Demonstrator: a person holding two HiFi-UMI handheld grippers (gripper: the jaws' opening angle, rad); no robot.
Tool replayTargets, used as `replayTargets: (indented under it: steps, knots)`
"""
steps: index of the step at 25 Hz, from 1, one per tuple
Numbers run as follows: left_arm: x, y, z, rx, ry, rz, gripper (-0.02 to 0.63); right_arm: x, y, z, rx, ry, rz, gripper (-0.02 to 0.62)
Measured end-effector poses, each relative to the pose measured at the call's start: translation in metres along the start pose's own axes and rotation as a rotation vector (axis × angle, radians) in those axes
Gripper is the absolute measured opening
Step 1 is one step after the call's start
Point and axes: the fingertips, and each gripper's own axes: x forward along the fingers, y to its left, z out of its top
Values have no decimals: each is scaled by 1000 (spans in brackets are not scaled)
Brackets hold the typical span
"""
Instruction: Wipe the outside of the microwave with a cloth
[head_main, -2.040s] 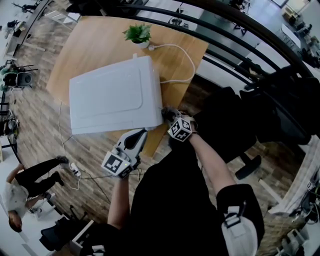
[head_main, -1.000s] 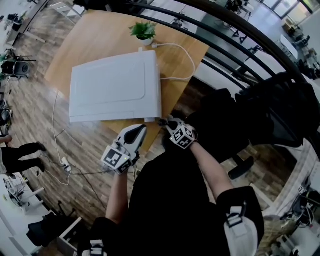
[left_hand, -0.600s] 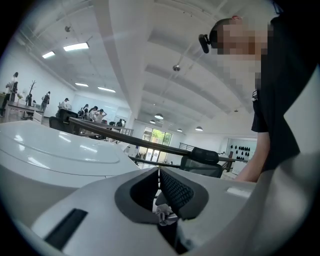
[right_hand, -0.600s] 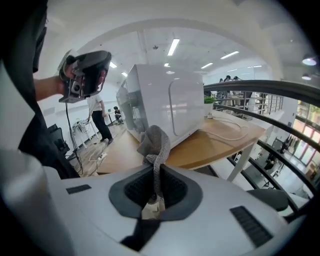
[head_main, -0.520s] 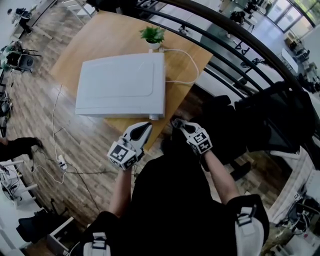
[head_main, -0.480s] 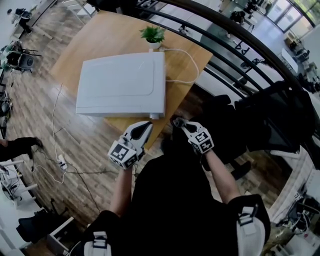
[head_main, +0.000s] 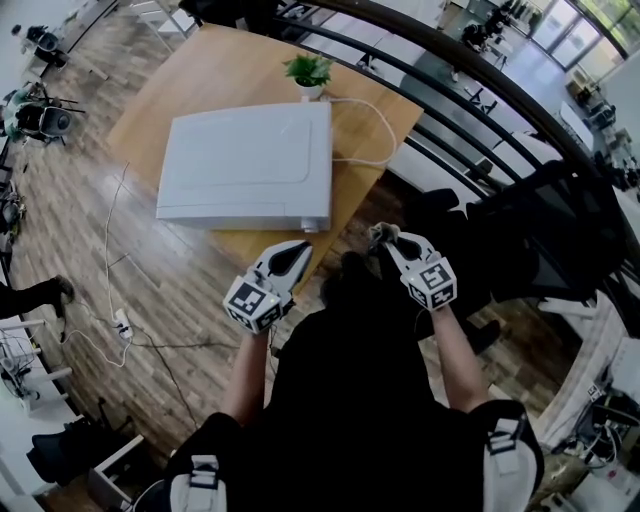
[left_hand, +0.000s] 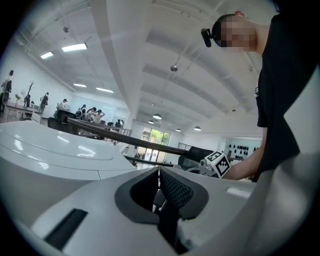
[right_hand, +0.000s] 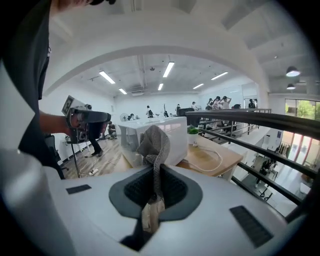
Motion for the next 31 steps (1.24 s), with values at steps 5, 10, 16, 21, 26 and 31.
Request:
replayTargets:
  steps: [5,10,16,21,26,31]
  knots:
    - [-2,4,8,-5,-27,67,9,-10,-1,20,-64,-24,27,12]
    - [4,-3,21,-19,-51,94,9,-23,-3,46,-97,-34,68,12]
    - [19,-20,35,21,-29,117,9,-31,-10,76,-109,-100,101,12]
    - [27,-34,32,26,-29,120,9,-32,-15,85,-114,-146,133,12]
    - [29,-45,31,31,-8,146,9,-32,-9,77,-104,-135,174,12]
    - [33,-57,25,45,2,152,9,-36,-7,71,-102,-133,207,12]
